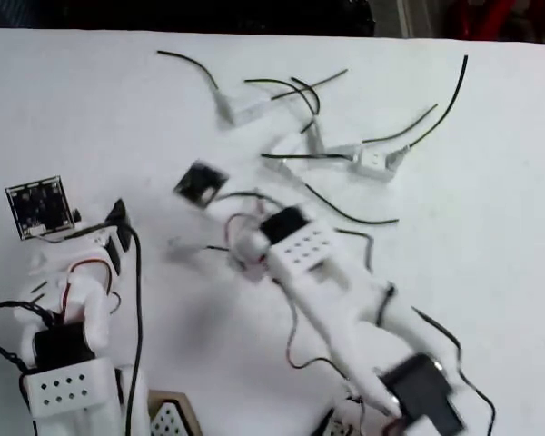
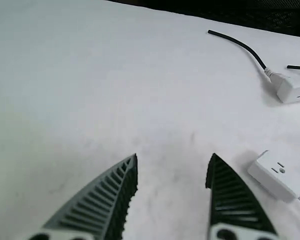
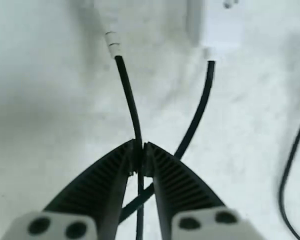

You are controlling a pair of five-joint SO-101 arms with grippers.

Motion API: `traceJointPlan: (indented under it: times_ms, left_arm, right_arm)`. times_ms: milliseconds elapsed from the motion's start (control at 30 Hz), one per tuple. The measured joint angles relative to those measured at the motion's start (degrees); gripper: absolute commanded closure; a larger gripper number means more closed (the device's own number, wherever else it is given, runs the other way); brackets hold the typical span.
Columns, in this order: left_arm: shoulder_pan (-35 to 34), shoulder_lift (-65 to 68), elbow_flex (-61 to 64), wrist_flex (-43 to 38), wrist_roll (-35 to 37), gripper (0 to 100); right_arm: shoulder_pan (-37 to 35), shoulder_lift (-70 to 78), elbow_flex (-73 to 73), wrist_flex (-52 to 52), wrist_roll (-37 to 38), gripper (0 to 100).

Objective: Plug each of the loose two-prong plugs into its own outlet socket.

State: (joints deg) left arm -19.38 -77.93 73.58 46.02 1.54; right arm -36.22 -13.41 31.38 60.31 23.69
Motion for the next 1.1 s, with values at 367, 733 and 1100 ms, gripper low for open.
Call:
traceJointPlan:
  times_ms: [367, 733, 1100]
  left_arm:
    - [0.00, 0.00, 0.00, 0.00, 0.00, 77]
    - [0.00, 0.00, 0.00, 0.00, 0.00, 77]
    - [0.00, 0.00, 0.00, 0.00, 0.00, 77]
  right_arm:
    - [13.98, -19.52, 0.00, 9.14, 0.00, 97.8]
    - [1.76, -16.62, 10.37, 1.41, 0.00, 87.2]
    - [-5.89, 5.36, 7.38, -6.24, 0.00, 80.7]
